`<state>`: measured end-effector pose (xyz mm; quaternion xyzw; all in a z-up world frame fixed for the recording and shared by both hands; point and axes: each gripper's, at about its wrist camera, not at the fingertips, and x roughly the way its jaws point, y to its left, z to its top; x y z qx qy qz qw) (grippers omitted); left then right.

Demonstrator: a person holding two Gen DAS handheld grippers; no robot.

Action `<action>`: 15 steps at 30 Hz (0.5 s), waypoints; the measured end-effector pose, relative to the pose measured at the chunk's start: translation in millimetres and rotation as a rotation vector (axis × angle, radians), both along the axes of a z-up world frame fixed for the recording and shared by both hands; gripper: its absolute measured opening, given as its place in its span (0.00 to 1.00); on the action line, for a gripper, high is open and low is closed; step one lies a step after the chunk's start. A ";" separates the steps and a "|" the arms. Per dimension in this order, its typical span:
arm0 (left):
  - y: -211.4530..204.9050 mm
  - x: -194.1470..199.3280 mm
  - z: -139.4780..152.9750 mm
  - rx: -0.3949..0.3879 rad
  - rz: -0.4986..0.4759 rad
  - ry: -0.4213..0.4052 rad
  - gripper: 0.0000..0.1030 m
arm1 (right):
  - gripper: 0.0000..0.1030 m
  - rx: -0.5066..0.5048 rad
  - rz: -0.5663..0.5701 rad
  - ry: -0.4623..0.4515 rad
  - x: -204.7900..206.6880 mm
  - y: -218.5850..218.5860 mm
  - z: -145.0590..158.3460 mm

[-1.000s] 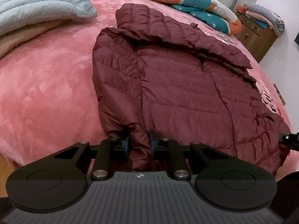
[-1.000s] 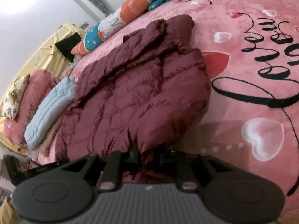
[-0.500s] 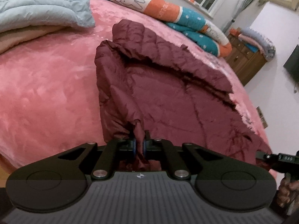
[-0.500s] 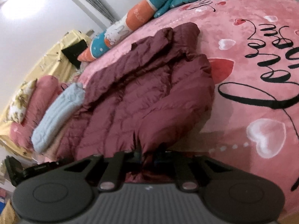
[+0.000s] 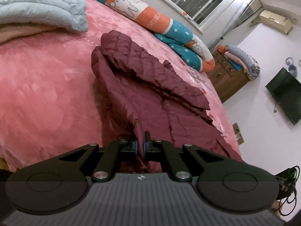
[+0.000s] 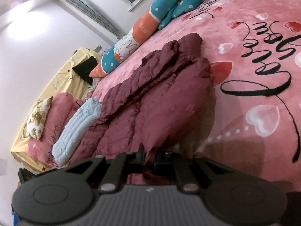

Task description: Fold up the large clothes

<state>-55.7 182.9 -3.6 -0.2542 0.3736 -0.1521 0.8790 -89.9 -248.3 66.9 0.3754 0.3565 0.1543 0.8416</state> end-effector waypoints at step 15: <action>35.4 39.6 23.4 -0.200 0.108 -0.051 0.00 | 0.04 0.169 -0.062 -0.055 16.0 -25.0 19.9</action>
